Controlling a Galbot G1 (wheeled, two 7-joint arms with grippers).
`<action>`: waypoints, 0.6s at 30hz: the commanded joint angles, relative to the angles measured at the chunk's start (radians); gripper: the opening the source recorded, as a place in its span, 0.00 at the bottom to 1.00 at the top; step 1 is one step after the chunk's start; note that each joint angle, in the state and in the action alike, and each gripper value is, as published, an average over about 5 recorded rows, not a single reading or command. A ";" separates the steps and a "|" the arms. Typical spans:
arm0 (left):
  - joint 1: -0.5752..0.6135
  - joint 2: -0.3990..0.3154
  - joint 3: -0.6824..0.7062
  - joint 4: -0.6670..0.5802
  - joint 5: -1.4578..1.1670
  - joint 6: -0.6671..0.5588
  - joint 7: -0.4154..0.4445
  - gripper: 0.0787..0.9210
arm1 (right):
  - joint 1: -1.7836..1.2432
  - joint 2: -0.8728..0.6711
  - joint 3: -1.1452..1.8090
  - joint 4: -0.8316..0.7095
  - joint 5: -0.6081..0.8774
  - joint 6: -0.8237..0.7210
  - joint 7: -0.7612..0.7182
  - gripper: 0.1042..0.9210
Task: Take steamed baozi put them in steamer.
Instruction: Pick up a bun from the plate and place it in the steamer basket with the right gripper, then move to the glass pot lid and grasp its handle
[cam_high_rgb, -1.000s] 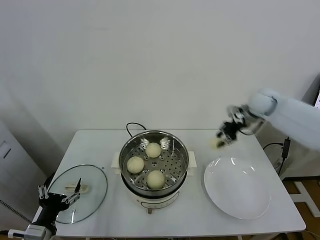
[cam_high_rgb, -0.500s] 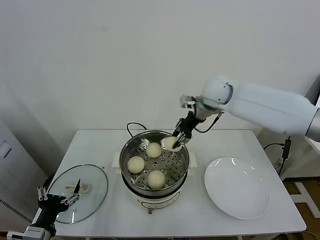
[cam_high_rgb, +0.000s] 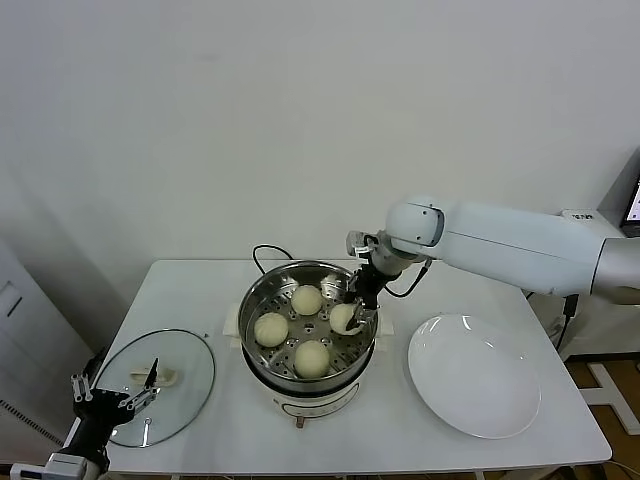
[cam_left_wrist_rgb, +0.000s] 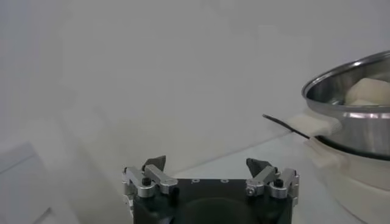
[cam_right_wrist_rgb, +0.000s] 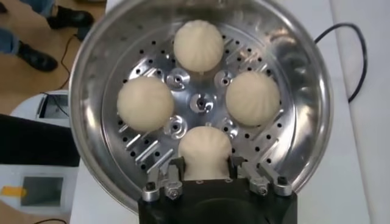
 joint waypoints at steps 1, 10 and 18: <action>0.003 -0.001 -0.002 -0.001 -0.001 -0.002 0.000 0.88 | -0.021 0.012 0.001 -0.008 -0.016 -0.018 0.043 0.66; 0.005 0.003 -0.004 -0.004 -0.006 -0.003 0.000 0.88 | -0.025 -0.044 0.153 -0.023 0.181 0.038 0.126 0.87; -0.001 0.007 0.005 -0.007 -0.006 -0.002 0.000 0.88 | -0.304 -0.148 0.522 -0.092 0.534 0.347 0.753 0.88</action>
